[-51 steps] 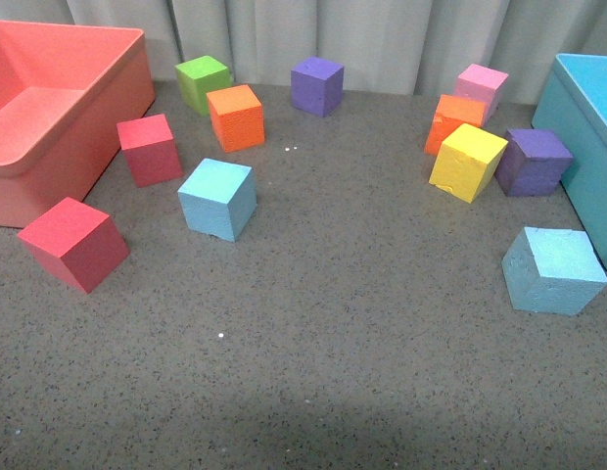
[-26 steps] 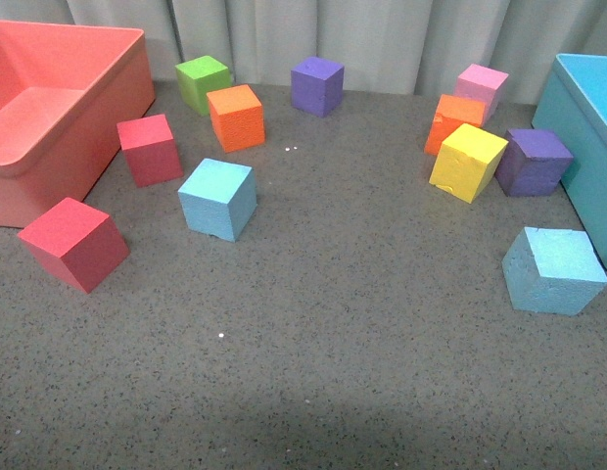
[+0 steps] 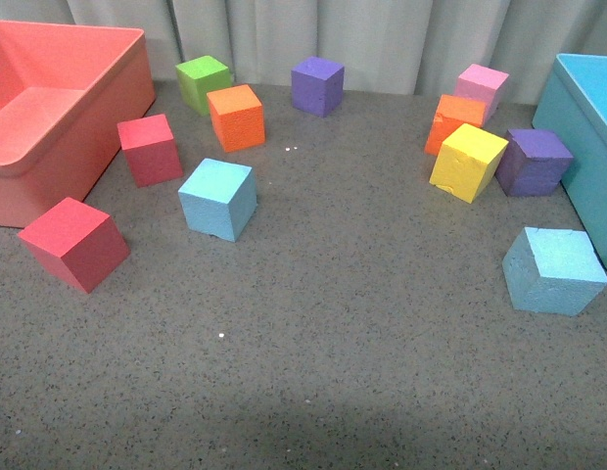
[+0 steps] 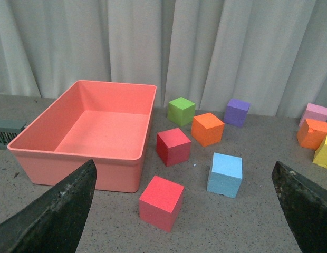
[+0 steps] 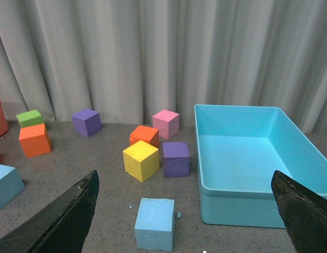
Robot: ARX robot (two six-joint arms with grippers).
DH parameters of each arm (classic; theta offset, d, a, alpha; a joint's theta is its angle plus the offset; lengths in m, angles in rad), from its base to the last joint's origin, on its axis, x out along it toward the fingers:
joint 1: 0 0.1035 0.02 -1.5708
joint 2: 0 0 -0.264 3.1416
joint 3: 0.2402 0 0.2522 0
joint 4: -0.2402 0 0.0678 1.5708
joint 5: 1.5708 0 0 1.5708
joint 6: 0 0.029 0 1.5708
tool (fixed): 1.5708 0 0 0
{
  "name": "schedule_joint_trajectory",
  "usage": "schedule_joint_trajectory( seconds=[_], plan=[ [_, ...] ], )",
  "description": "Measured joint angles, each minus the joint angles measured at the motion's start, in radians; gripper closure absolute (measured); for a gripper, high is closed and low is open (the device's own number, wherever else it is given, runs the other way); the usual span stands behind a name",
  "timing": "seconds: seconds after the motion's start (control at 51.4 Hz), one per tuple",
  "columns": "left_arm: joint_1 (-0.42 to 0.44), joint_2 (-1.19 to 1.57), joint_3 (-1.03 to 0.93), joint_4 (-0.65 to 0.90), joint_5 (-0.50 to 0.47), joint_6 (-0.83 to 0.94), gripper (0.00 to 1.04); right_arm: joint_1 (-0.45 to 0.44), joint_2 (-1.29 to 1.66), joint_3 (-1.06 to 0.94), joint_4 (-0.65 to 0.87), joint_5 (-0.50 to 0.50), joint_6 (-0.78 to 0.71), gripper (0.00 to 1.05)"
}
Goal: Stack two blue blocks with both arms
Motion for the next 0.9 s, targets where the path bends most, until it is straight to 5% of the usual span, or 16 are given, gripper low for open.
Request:
schedule_joint_trajectory(
  seconds=[0.837,0.895],
  plan=[
    [0.0,0.0,0.0,0.0,0.0,0.0,0.07,0.0,0.0,0.0,0.0,0.0,0.0,0.09],
    [0.0,0.0,0.0,0.0,0.0,0.0,0.07,0.059,0.054,0.038,-0.098,0.173,-0.072,0.09]
  ],
)
